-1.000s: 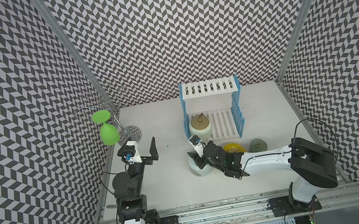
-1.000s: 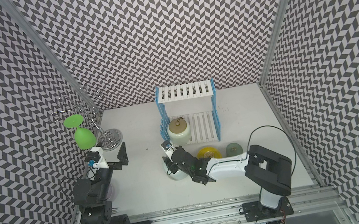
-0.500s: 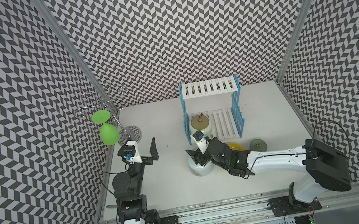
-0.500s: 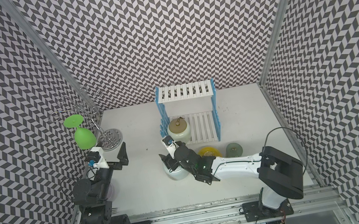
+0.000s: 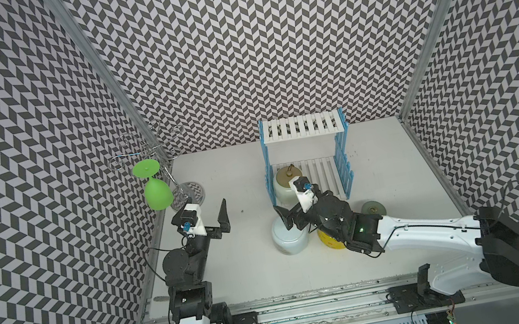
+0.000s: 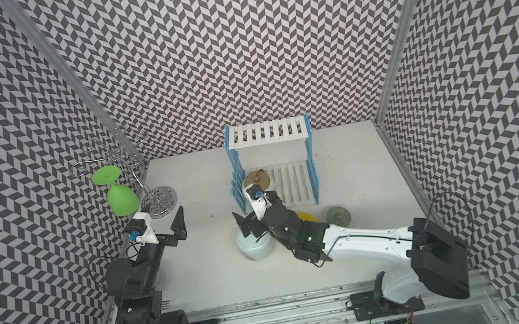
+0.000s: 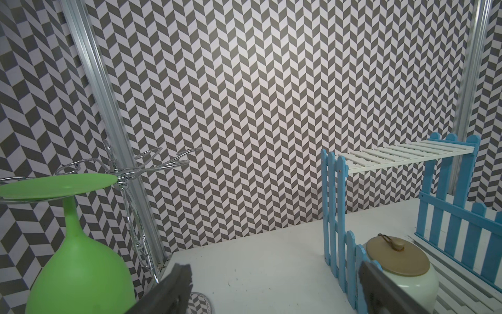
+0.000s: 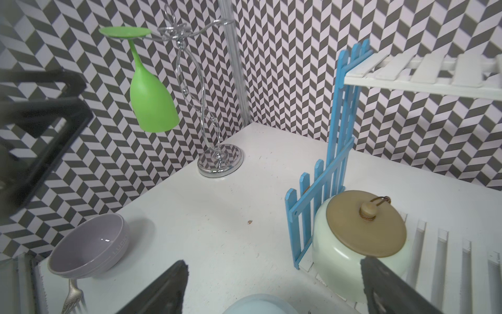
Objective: Remove the tea canisters from the shelf
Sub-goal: Pick up the tea canister from the shelf.
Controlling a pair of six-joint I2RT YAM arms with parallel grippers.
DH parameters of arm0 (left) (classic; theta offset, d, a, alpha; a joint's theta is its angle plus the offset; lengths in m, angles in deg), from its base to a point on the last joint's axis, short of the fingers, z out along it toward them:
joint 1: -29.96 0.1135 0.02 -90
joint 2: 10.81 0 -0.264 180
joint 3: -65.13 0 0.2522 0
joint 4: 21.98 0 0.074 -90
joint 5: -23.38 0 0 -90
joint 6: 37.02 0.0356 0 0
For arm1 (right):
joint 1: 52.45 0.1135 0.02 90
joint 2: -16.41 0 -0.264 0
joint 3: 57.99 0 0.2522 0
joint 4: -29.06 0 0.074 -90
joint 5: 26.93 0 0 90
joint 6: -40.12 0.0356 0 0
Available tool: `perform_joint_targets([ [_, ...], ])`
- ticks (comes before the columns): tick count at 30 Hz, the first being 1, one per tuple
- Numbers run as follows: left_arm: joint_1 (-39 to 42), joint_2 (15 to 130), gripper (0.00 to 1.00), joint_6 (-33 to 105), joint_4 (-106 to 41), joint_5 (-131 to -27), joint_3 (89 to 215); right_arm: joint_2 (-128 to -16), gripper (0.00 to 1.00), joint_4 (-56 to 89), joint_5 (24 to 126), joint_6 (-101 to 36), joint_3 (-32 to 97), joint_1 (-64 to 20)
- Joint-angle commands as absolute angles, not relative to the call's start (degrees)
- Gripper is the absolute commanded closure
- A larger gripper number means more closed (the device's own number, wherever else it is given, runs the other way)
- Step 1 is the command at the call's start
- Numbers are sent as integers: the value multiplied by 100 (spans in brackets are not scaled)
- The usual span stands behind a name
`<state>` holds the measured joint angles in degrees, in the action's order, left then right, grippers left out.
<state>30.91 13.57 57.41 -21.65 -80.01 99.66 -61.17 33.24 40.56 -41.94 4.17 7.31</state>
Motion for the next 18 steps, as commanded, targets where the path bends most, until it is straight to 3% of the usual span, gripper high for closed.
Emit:
perform_joint_targets([
  [1, 3025, 1442, 0, 5832, -2316, -8195, 10174, -5702, 0, 3356, 3880, -4284, 281, 573],
  [8, 2762, 1997, 0, 6183, -2251, -8573, 10533, -4920, 0, 2779, 3893, -4490, 227, 228],
  [18, 2281, 3648, 0, 6898, -3212, -9115, 11991, -3836, 1, 1874, 4066, -4470, 88, -747],
])
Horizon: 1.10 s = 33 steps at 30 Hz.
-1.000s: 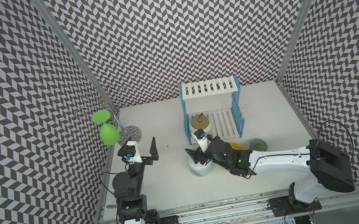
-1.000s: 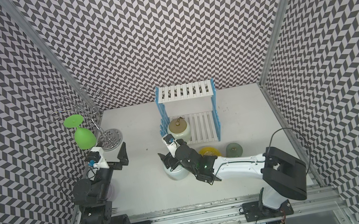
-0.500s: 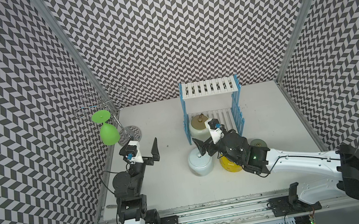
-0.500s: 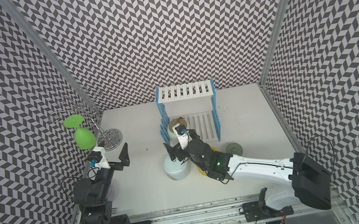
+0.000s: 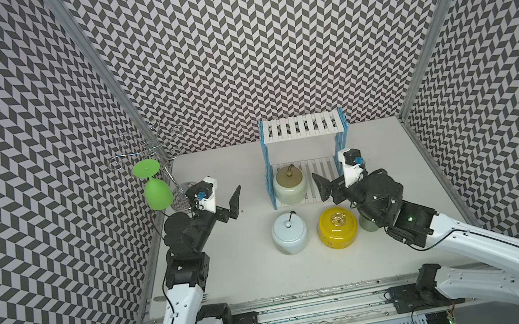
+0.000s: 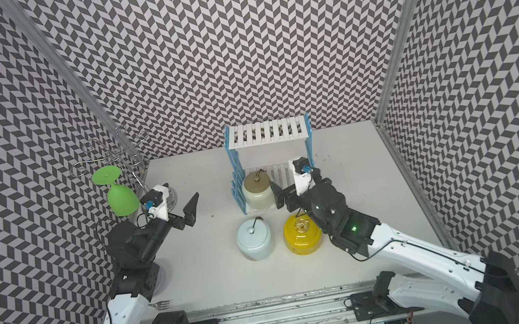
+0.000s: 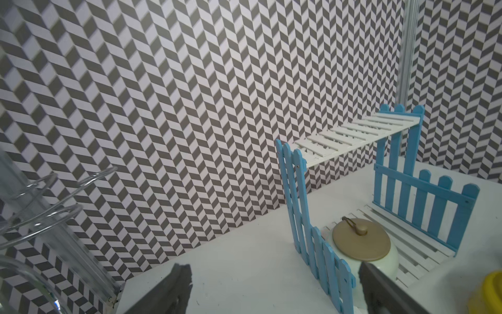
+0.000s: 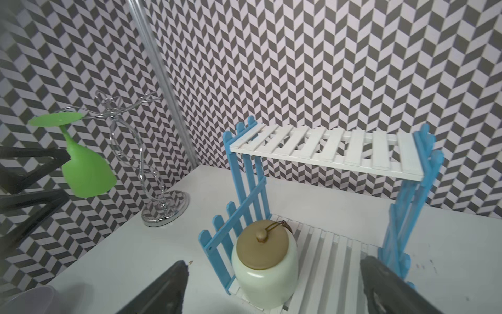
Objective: Remove the tea canisters from the shelf
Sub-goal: Pick up the tea canister from the shelf.
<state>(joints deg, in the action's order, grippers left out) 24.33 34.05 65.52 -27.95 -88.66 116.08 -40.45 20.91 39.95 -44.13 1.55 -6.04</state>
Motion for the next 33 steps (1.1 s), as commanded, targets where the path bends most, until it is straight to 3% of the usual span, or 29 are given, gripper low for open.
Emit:
perform_joint_targets([
  [1, 2193, 3831, 1, 6978, -3342, -9176, 12185, -3741, 0, 1846, 4057, -4529, 54, -805],
  [17, 866, 5908, 3, 7420, -3798, -9053, 13760, -2534, 0, 2310, 3503, -4621, -1317, -1312],
  [33, 120, 7424, 2, 6976, -3623, -8352, 14282, -1957, 0, 1915, 3144, -5105, -1157, -1402],
])
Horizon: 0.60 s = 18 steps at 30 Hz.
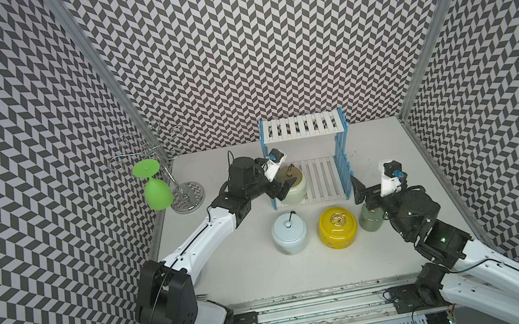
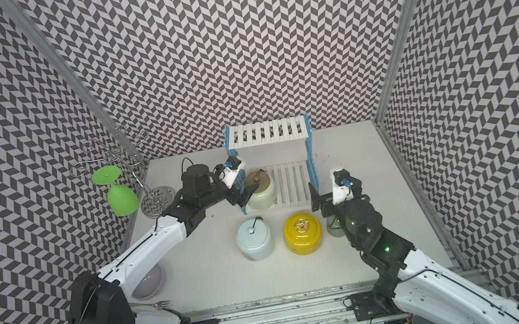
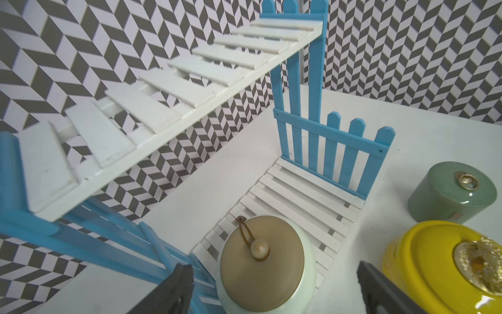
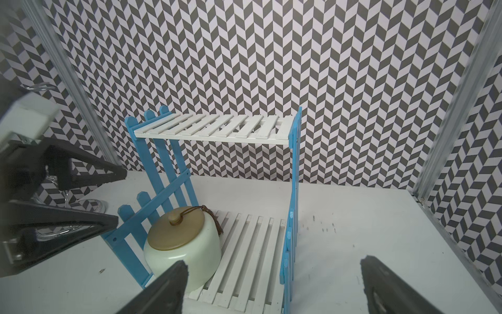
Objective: Remove the tea canisters from the shelf
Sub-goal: Pick up the tea canister from the shelf.
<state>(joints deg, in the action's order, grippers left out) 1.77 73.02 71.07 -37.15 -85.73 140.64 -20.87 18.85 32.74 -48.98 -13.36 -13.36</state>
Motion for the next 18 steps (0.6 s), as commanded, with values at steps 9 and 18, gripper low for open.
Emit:
perform_joint_targets([
  [9, -83, 8032, 6, 6725, -3530, -7939, 14584, -1715, 1, 2193, 3188, -5078, -1571, -1632],
  [18, -201, 8624, 24, 6328, -3852, -7325, 14961, -1498, 0, 2302, 3337, -5078, -1699, -1875],
])
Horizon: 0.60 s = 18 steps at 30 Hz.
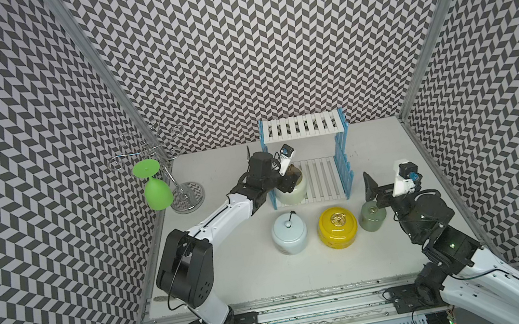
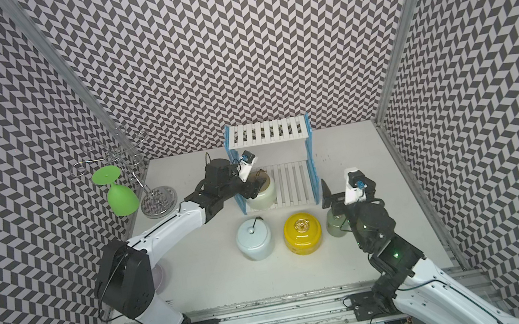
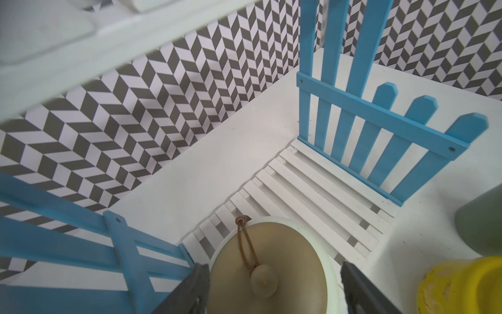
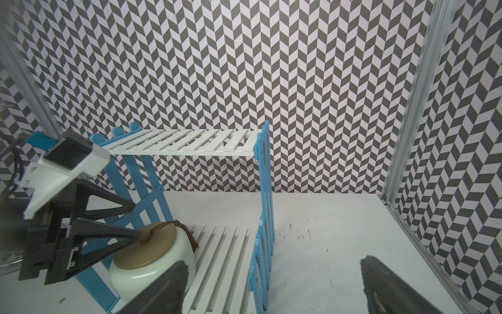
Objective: Remove the tea canisters from the shelf
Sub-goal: Pick up the tea canister from the shelf.
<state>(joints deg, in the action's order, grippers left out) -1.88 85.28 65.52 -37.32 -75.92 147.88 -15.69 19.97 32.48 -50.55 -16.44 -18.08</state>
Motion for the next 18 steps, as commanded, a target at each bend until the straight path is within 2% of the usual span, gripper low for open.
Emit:
perform_joint_targets([
  [1, -202, 8688, 26, 6302, -3879, -7307, 14994, -1510, 0, 2340, 3383, -5078, -1693, -1897],
  [18, -282, 9152, 49, 6204, -4180, -7150, 15254, -1489, 0, 2336, 3586, -4989, -1732, -2052],
])
